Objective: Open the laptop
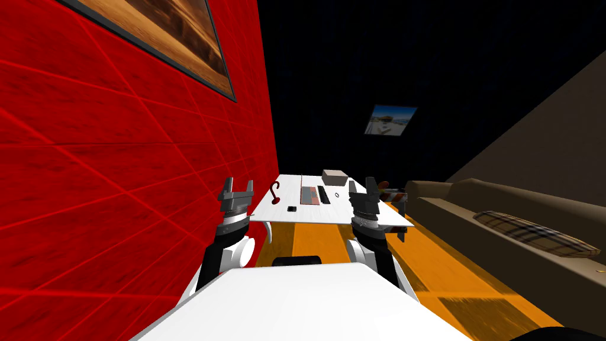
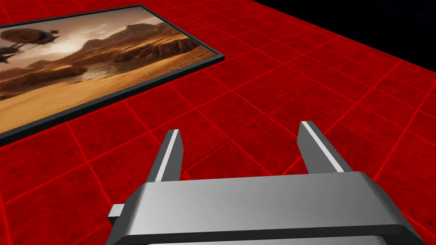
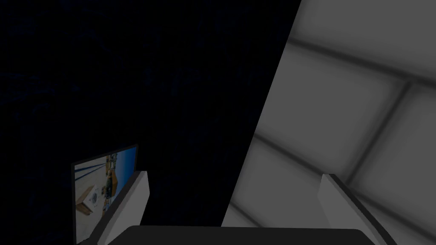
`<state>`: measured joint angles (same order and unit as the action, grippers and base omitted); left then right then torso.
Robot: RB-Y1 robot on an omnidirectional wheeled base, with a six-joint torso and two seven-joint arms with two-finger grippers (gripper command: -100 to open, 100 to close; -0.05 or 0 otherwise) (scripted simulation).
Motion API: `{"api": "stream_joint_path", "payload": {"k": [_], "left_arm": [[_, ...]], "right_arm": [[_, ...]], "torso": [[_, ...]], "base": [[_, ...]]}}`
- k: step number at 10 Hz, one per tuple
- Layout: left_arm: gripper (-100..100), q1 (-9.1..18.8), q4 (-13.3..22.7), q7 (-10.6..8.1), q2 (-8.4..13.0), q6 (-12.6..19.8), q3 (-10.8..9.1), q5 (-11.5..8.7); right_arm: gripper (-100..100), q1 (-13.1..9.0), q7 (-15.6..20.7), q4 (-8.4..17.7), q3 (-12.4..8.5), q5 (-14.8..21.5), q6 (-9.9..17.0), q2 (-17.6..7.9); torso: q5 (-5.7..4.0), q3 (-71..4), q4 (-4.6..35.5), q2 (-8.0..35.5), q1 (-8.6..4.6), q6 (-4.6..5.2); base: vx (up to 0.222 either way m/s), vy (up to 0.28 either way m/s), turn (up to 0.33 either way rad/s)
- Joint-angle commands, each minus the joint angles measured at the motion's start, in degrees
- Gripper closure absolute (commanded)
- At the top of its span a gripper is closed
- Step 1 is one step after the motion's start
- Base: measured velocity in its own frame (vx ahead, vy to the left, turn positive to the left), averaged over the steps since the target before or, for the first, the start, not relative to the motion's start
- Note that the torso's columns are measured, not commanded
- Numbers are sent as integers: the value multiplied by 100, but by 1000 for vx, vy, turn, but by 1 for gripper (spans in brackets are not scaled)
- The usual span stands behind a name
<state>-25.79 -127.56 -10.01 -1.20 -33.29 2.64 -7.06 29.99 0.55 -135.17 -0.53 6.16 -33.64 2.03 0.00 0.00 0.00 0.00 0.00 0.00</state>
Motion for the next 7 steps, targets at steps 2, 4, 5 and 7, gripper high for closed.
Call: {"api": "stream_joint_path", "payload": {"k": [2,4,5,7], "left_arm": [[0,0,0,0,0,0,0,0],[0,0,-1,0,0,0,0,0],[0,0,-1,0,0,0,0,0],[0,0,-1,0,0,0,0,0]], "right_arm": [[0,0,0,0,0,0,0,0],[0,0,0,-1,0,0,0,0],[0,0,0,-1,0,0,0,0],[0,0,0,-2,0,0,0,0]], "torso": [[0,-1200,600,597,0,0],[0,-2850,1424,1422,0,0],[0,-3692,1846,1845,0,0],[0,-5381,2691,2693,0,0]], "base": [[0,0,0],[0,0,0],[0,0,0],[0,0,0]]}}
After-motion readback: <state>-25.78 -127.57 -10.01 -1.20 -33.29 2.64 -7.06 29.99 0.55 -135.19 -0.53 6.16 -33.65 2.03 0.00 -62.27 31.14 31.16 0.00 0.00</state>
